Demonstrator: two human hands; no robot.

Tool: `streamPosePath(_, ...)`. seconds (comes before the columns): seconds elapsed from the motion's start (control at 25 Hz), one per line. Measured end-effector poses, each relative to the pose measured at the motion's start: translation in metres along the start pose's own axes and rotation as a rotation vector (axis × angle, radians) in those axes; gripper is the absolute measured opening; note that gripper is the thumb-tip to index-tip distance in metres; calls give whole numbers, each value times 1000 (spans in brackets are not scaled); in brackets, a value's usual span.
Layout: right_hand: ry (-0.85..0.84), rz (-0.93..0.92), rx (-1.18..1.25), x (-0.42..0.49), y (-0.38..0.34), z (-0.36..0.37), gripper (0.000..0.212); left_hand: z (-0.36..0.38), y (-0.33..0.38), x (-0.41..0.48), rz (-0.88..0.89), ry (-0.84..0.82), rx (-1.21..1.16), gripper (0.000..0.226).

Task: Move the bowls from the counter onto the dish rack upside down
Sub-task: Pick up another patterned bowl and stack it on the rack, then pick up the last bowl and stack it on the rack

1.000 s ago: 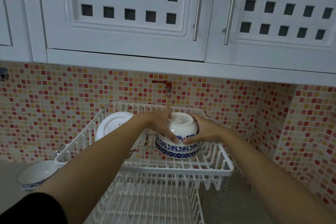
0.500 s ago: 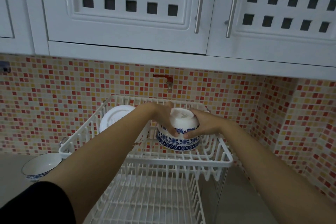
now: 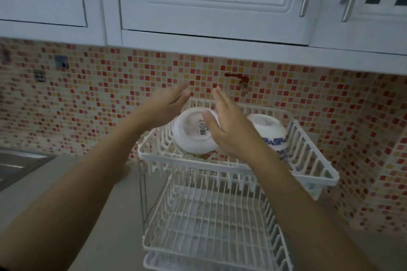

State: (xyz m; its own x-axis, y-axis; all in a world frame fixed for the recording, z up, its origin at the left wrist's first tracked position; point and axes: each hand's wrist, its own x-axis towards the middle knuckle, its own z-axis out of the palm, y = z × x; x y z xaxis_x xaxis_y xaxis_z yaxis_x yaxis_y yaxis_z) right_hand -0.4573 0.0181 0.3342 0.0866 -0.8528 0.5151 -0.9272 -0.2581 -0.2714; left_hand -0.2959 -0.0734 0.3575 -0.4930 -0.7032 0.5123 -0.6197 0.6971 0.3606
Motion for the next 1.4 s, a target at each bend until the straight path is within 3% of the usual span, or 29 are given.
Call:
streamPosePath(0.36, 60, -62, -34, 74, -154, 145, 62, -76, -186, -74, -199, 72, 76, 53)
streamPosePath(0.52, -26, 36, 59, 112, -204, 247, 59, -72, -302, -105, -311, -51, 77, 52)
streamPosePath(0.88, -434, 582, 28, 145, -185, 479, 50, 33, -475, -142, -637, -278, 117, 42)
streamPosePath(1.24, -414, 927, 108, 209, -139, 604, 46, 126, -597, -108, -885, -326, 97, 45)
streamPosePath(1.4, -420, 1014, 154, 220, -127, 627, 34, 157, -618, -103, -774, -465, 211, 36)
